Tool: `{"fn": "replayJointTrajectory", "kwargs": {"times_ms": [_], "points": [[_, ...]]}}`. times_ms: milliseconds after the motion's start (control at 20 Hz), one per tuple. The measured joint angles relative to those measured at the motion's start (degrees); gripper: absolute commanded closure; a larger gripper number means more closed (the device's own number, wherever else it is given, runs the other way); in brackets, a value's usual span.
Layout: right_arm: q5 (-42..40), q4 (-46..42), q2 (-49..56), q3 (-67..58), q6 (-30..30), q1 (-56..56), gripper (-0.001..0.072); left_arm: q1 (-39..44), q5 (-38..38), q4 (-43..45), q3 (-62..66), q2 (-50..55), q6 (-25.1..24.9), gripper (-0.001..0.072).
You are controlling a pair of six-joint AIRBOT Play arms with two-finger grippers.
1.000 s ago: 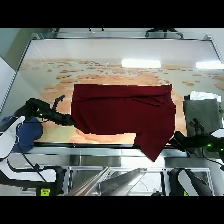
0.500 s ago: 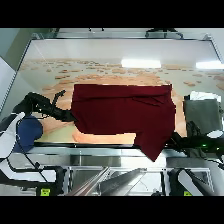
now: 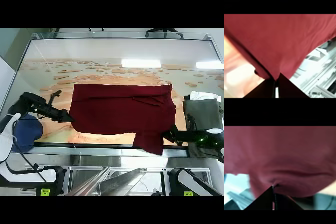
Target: Fold the shirts.
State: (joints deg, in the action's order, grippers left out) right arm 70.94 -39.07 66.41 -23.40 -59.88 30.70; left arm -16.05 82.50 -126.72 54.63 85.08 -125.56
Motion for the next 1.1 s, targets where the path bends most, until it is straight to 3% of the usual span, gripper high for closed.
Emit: {"fn": "replayJointTrajectory", "kwargs": {"times_ms": [250,500,800,1100], "points": [[4.2,4.0,-7.2,-7.2,1.2,0.0,0.0694,-7.4,3.3,0.9,0.0,-8.9,0.7,0.0693],[0.7,8.3,-9.8,-17.9,2.9,-3.4,0.0693,-9.9,2.1,-2.6,2.6,-13.2,-0.7,0.0694],[-11.8,10.7,5.6,-31.3,7.2,-15.8,0.0693,-4.7,-0.5,-2.1,15.8,-1.6,0.2,0.0693],[-18.8,11.0,24.0,-40.1,11.3,-20.5,0.0693,-0.8,-1.4,2.8,27.3,13.5,3.1,0.0693]]}}
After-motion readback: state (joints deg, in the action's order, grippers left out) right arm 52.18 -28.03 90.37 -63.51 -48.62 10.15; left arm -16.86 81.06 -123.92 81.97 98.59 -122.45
